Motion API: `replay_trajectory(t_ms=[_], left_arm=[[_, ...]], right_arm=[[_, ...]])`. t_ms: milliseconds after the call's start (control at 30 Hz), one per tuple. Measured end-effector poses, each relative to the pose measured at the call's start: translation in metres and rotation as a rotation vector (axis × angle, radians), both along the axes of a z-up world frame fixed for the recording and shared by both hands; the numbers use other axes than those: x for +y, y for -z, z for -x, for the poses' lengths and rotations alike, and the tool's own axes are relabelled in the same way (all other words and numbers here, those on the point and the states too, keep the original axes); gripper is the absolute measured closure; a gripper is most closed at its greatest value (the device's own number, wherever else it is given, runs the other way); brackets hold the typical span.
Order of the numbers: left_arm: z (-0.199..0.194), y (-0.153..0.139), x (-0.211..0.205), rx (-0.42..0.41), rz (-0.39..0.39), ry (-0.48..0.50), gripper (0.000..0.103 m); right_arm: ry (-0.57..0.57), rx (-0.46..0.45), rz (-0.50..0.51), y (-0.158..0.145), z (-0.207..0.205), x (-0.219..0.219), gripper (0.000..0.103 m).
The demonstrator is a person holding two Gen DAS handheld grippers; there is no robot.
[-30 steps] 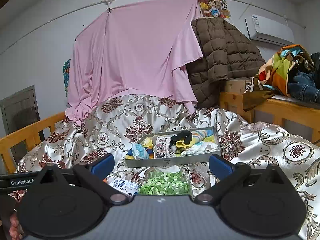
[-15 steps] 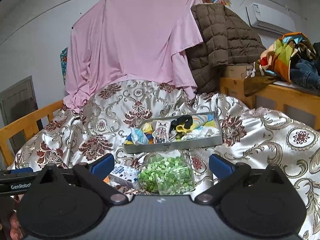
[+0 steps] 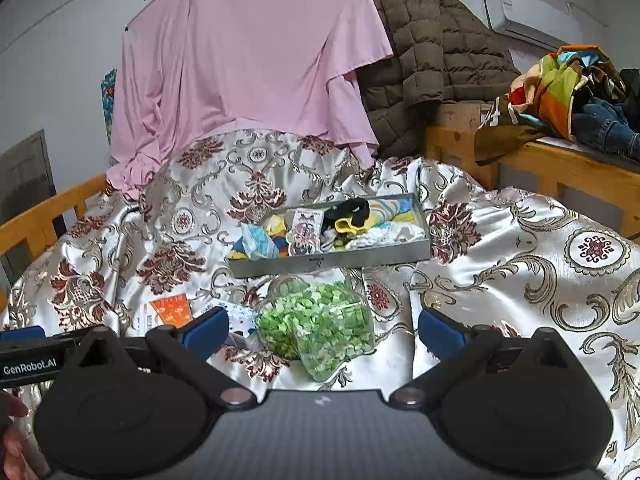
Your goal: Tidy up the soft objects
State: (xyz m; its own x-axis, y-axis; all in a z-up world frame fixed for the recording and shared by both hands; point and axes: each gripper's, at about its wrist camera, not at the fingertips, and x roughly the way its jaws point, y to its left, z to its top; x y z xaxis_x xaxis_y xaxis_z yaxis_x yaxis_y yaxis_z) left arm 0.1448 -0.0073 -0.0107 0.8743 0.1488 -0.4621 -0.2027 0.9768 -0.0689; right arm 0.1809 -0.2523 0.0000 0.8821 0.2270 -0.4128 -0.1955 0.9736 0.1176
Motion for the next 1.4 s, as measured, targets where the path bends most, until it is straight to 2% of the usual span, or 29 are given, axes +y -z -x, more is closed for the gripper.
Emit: replay_trajectory(t_ms=[1167,1400], left_arm=[[-0.012,0.012,-0.005,0.118,-0.033,-0.022,0.001],[-0.017,0.014,-0.009,0.133,-0.027,0.013,0.001]], right_arm=[[-0.010,0.082,0.067,0.015,-0.009,0.010,0.000],[-0.011,0.070,0.080,0.016,-0.009,0.012,0.000]])
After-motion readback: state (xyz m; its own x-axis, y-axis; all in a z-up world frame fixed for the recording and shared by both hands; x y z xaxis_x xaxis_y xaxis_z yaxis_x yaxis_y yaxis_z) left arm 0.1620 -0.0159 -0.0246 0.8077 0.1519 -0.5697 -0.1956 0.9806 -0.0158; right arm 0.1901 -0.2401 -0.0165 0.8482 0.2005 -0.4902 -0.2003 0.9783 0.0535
